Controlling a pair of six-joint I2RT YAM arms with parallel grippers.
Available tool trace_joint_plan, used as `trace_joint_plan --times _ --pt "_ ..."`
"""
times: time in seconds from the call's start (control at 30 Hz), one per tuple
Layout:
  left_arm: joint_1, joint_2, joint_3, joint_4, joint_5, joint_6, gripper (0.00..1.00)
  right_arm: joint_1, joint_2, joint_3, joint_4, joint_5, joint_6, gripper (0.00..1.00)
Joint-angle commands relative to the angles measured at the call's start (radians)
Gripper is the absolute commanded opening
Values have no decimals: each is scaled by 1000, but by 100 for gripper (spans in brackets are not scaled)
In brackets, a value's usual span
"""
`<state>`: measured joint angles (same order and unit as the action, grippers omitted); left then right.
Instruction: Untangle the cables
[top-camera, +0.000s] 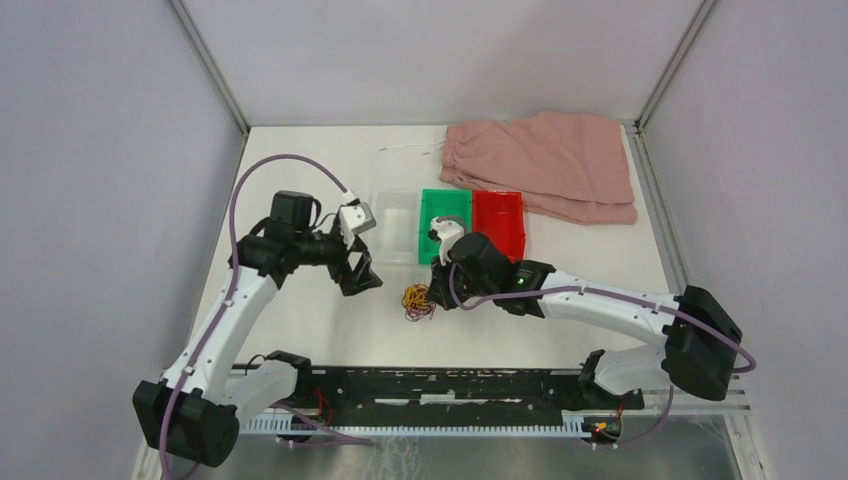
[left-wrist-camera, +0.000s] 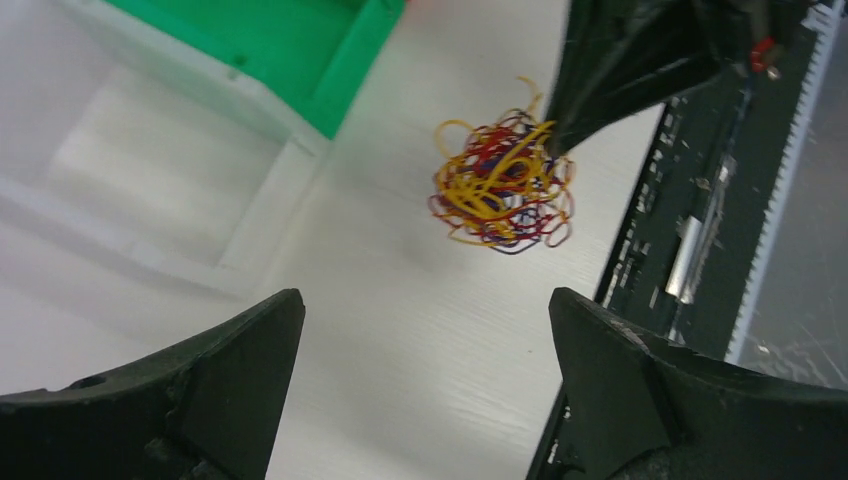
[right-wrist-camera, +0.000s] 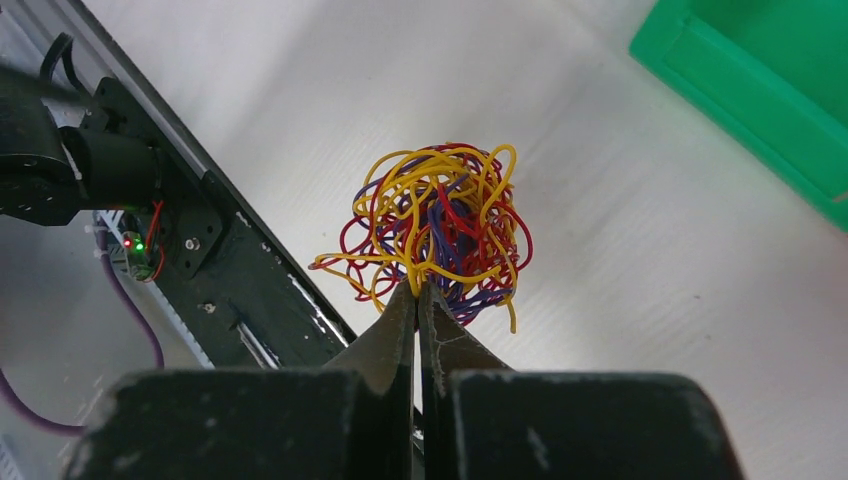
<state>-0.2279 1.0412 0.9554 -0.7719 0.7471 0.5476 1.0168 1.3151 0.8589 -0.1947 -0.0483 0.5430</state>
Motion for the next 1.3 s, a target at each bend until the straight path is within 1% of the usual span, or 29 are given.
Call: trace_joint_plan --times 0.0,0.07,0.17,0.33,0.47,0.6,0.63,0.7,0.77,0.8,0.83,0.9,0.97,1.07,1.13,1.2,1.27 --pt "-92 -29 -64 -95 91 99 97 15 59 82 114 -108 0 0" --pt "-116 -18 -68 -74 80 84 94 28 80 100 138 -130 8 0" --pt "-132 11 -63 -63 101 81 91 40 106 130 169 -164 26 0" --pt "-148 31 -71 -42 118 95 84 44 112 141 226 -195 65 0" --pt "-161 34 -78 -41 124 106 74 44 108 134 269 -208 99 0" --pt "-165 34 -79 -39 125 107 58 44 98 110 326 -215 141 0" --pt "-166 33 -82 -32 120 102 52 44 94 102 337 -218 148 0" --pt "-167 24 -90 -11 96 86 35 43 85 89 341 -222 159 0" --pt "-165 13 -95 12 65 68 21 43 62 70 339 -214 164 0" --pt "-166 9 -97 21 49 63 15 42 47 57 334 -203 166 0" --pt "-166 7 -95 23 35 61 13 42 30 39 329 -189 167 0" --pt "-167 -2 -94 29 6 54 11 40 -20 9 308 -156 165 0" --pt "-166 -9 -97 44 -29 35 7 36 -64 -26 279 -112 164 0" --pt "-167 -14 -90 57 -51 12 3 34 -119 -61 251 -49 163 0" --pt "-168 -15 -81 67 -57 -15 3 34 -137 -68 227 -13 155 1" --pt "-168 -16 -69 76 -53 -47 3 35 -137 -63 198 24 147 5" --pt "-168 -17 -59 79 -37 -75 3 35 -134 -58 185 60 145 6"
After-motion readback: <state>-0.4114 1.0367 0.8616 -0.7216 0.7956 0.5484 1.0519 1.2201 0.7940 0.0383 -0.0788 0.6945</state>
